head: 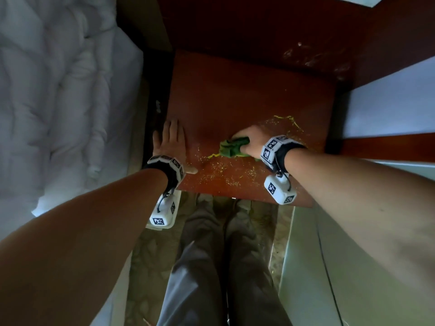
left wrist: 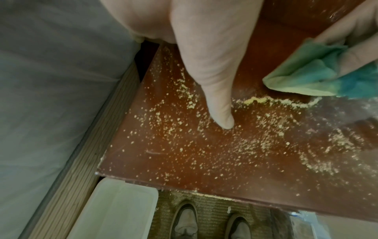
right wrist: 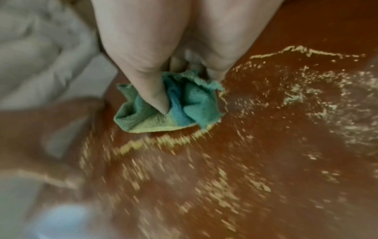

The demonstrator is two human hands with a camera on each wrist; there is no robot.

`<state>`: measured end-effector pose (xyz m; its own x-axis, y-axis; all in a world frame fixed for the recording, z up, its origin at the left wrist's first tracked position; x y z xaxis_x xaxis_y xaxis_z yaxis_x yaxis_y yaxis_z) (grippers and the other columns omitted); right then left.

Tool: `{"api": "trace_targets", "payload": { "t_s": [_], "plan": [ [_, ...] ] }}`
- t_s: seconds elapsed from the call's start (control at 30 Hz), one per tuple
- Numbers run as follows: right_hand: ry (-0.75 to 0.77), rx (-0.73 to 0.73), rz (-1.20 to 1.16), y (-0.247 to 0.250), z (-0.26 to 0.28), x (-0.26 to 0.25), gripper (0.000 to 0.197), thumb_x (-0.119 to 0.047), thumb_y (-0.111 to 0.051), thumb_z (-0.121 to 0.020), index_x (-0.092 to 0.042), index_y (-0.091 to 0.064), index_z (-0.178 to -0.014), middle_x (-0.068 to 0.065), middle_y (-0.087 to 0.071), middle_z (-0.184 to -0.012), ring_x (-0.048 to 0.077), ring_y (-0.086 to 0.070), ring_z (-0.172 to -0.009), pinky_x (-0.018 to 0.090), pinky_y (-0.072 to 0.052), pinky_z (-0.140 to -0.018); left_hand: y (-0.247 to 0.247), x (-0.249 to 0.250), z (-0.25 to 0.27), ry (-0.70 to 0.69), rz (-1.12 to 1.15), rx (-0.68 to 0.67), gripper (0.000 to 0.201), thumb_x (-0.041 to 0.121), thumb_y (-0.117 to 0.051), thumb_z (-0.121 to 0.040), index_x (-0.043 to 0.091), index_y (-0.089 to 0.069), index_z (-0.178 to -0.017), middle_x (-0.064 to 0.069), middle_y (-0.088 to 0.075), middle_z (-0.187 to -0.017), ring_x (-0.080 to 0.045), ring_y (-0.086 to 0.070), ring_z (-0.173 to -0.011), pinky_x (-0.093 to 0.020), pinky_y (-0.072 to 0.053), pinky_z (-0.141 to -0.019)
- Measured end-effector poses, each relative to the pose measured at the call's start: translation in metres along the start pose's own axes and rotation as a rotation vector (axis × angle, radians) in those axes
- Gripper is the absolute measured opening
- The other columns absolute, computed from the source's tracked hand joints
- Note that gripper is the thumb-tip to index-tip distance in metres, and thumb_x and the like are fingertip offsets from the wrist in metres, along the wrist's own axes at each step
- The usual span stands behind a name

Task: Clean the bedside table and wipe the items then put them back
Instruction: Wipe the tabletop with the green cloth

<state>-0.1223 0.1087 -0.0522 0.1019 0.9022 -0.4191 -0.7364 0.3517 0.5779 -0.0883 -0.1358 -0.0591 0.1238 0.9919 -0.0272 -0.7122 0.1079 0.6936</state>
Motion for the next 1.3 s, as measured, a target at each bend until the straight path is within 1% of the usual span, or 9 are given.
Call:
{"api": "trace_targets", "payload": {
  "t_s": [0.1, 0.27, 0.4, 0.57, 0.67, 0.87, 1.0, 1.13, 1.3],
  "plan": [
    [-0.016, 0.061, -0.112, 0.012, 0.005, -0.003, 0.039, -0.012, -0.073, -0.08, -0.026, -0.066, -0.116, -0.002, -0.067, -0.108, 0.013, -0.066, -0.078, 0.018, -0.048, -0.052, 0.018, 0.012, 0.002, -0.105, 0.099, 0.046, 0.122, 0.064, -0.075, -0.07, 0.013, -0.006, -0.157, -0.008, -0.002, -0.165, -0.03, 0.0, -0.151, -0.053, -0.009, -0.12],
    [-0.043, 0.144, -0.123, 0.034, 0.019, 0.0, 0.037, -0.02, -0.077, -0.078, -0.025, -0.06, -0.11, -0.003, -0.064, -0.1, 0.01, -0.062, -0.07, 0.016, -0.043, -0.046, 0.066, 0.056, 0.007, -0.246, 0.316, 0.053, 0.095, 0.046, -0.077, -0.078, 0.026, -0.024, -0.153, -0.003, -0.03, -0.157, -0.03, -0.042, -0.135, -0.046, -0.042, -0.106],
    [-0.022, 0.208, -0.18, 0.049, 0.029, 0.004, 0.039, -0.017, -0.077, -0.079, -0.023, -0.06, -0.114, -0.001, -0.067, -0.109, 0.017, -0.067, -0.086, 0.027, -0.058, -0.065, 0.094, 0.096, 0.006, -0.33, 0.266, 0.098, 0.092, 0.042, -0.077, -0.08, 0.025, -0.024, -0.154, -0.002, -0.036, -0.155, -0.027, -0.043, -0.135, -0.043, -0.041, -0.107],
    [-0.01, 0.277, -0.274, 0.066, 0.036, 0.023, 0.046, -0.013, -0.078, -0.076, -0.02, -0.053, -0.114, 0.0, -0.061, -0.106, 0.012, -0.06, -0.076, 0.014, -0.043, -0.049, 0.113, 0.137, -0.006, -0.36, 0.12, 0.152, 0.039, 0.032, -0.065, -0.091, 0.026, -0.053, -0.127, -0.001, -0.061, -0.114, -0.02, -0.056, -0.102, -0.035, -0.049, -0.092],
    [0.01, 0.269, -0.365, 0.073, 0.04, 0.041, 0.051, -0.017, -0.081, -0.074, -0.019, -0.054, -0.116, -0.003, -0.059, -0.107, 0.007, -0.059, -0.076, 0.012, -0.043, -0.053, 0.114, 0.155, -0.016, -0.335, 0.005, 0.185, 0.017, 0.034, -0.054, -0.097, 0.024, -0.063, -0.108, 0.002, -0.061, -0.099, -0.02, -0.053, -0.101, -0.035, -0.042, -0.093],
    [-0.177, 0.416, -0.34, 0.09, 0.031, 0.112, 0.055, -0.017, -0.078, -0.078, -0.021, -0.056, -0.129, -0.001, -0.053, -0.132, 0.017, -0.056, -0.116, 0.029, -0.05, -0.094, 0.124, 0.165, -0.051, -0.137, 0.101, 0.145, 0.027, 0.012, -0.058, -0.094, 0.025, -0.058, -0.117, -0.004, -0.062, -0.102, -0.027, -0.064, -0.092, -0.041, -0.059, -0.079],
    [-0.28, 0.444, -0.156, 0.105, 0.019, 0.156, 0.059, -0.018, -0.065, -0.091, -0.017, -0.043, -0.146, 0.004, -0.032, -0.154, 0.023, -0.034, -0.141, 0.034, -0.031, -0.115, 0.133, 0.176, -0.072, -0.158, 0.063, 0.269, 0.032, 0.011, -0.059, -0.093, 0.025, -0.055, -0.122, -0.003, -0.056, -0.104, -0.029, -0.063, -0.097, -0.036, -0.049, -0.07],
    [-0.248, 0.308, -0.039, 0.112, 0.007, 0.168, 0.067, -0.025, -0.056, -0.098, -0.026, -0.022, -0.155, -0.003, -0.004, -0.164, 0.024, -0.005, -0.151, 0.04, -0.016, -0.122, 0.143, 0.186, -0.091, -0.181, 0.003, 0.313, 0.035, 0.013, -0.062, -0.094, 0.023, -0.054, -0.127, -0.007, -0.052, -0.118, -0.033, -0.063, -0.098, -0.036, -0.046, -0.067],
    [-0.239, 0.229, 0.068, 0.097, 0.002, 0.172, 0.072, -0.023, -0.054, -0.1, -0.03, -0.01, -0.157, -0.005, 0.012, -0.164, 0.024, 0.008, -0.151, 0.043, -0.012, -0.121, 0.147, 0.203, -0.106, -0.231, -0.033, 0.365, 0.049, 0.009, -0.062, -0.092, 0.024, -0.047, -0.136, -0.009, -0.046, -0.126, -0.032, -0.063, -0.093, -0.039, -0.054, -0.073]
  ]
}}
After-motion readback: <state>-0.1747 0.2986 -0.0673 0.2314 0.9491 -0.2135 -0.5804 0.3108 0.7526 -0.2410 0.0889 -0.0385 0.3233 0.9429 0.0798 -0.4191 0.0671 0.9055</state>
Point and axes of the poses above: each hand's wrist, its own z-axis away from the middle knuckle, its own y-axis out of the back of the hand, x = y × z, the point moved 1 cm from there along -z, towards the middle knuckle
